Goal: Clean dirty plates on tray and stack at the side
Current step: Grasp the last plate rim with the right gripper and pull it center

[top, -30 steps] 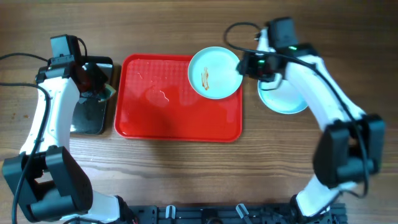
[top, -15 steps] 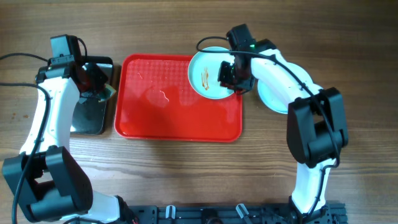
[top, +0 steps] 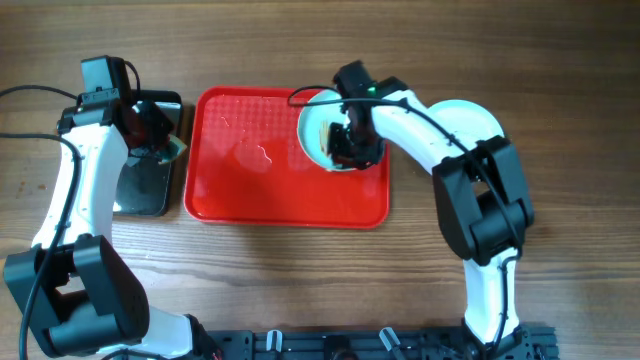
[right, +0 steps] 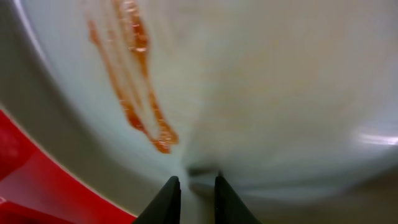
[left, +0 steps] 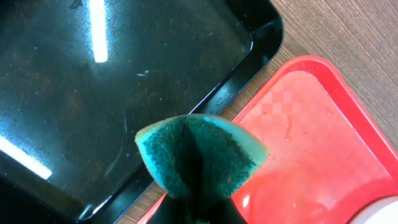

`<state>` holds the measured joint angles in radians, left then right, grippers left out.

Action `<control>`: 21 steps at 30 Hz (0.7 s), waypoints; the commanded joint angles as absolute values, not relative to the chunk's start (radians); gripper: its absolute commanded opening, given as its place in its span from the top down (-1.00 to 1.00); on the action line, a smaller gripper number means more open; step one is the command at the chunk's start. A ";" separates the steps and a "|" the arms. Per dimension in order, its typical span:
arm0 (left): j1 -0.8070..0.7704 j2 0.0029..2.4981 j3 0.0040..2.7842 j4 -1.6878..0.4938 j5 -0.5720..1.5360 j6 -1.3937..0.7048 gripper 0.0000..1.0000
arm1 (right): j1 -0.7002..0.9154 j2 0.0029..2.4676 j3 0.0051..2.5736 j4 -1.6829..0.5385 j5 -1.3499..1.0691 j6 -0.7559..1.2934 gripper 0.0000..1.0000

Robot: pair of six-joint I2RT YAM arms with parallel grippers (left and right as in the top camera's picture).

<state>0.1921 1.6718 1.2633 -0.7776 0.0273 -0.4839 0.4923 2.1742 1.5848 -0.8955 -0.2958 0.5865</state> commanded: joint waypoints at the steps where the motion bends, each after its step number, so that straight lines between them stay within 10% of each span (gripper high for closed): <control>1: 0.192 1.678 1.264 -0.775 0.036 -0.478 0.92 | 0.595 2.196 1.604 -0.902 -0.339 0.583 0.63; 10: 0.192 1.678 1.264 -0.774 0.035 -0.478 0.92 | 0.714 2.183 1.758 -0.978 -0.336 0.524 0.69; 21: 0.192 1.678 1.264 -0.764 0.036 -0.443 0.92 | 0.455 2.184 1.835 -1.159 -0.199 0.505 0.53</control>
